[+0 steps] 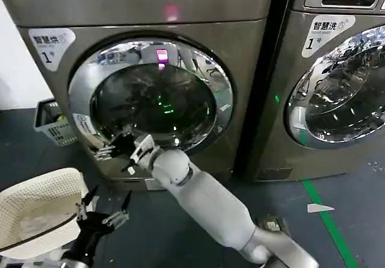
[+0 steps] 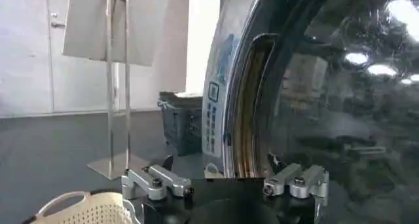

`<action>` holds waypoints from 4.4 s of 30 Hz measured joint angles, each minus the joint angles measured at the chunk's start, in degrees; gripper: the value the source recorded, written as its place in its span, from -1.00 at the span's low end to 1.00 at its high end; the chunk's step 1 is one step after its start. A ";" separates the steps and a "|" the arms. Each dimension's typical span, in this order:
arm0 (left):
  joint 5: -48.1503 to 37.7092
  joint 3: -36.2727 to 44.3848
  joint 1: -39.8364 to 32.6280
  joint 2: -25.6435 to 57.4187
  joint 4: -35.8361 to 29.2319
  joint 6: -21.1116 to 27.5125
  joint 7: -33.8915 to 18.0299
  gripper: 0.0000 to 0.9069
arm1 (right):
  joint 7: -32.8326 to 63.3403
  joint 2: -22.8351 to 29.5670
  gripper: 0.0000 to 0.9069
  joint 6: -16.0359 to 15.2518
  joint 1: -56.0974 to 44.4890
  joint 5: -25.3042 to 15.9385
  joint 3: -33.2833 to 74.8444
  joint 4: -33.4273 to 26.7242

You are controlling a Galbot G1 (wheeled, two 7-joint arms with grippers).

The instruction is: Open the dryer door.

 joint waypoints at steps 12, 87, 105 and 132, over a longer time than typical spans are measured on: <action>-0.06 0.07 -0.07 -0.08 -0.44 -0.07 -0.05 1.00 | -1.02 0.94 1.00 1.35 1.90 0.08 -1.45 -3.12; -20.68 -36.36 -8.54 9.52 12.56 3.96 9.50 1.00 | -29.34 -1.79 1.00 5.46 0.90 5.50 -2.86 4.56; -23.87 -37.67 -10.70 11.82 13.25 5.36 9.00 1.00 | -36.81 -8.03 1.00 5.99 -3.07 5.61 -1.34 13.10; -24.42 -29.86 -13.45 14.42 12.27 3.63 7.35 1.00 | -47.34 -16.28 1.00 10.37 -12.11 7.31 5.75 24.95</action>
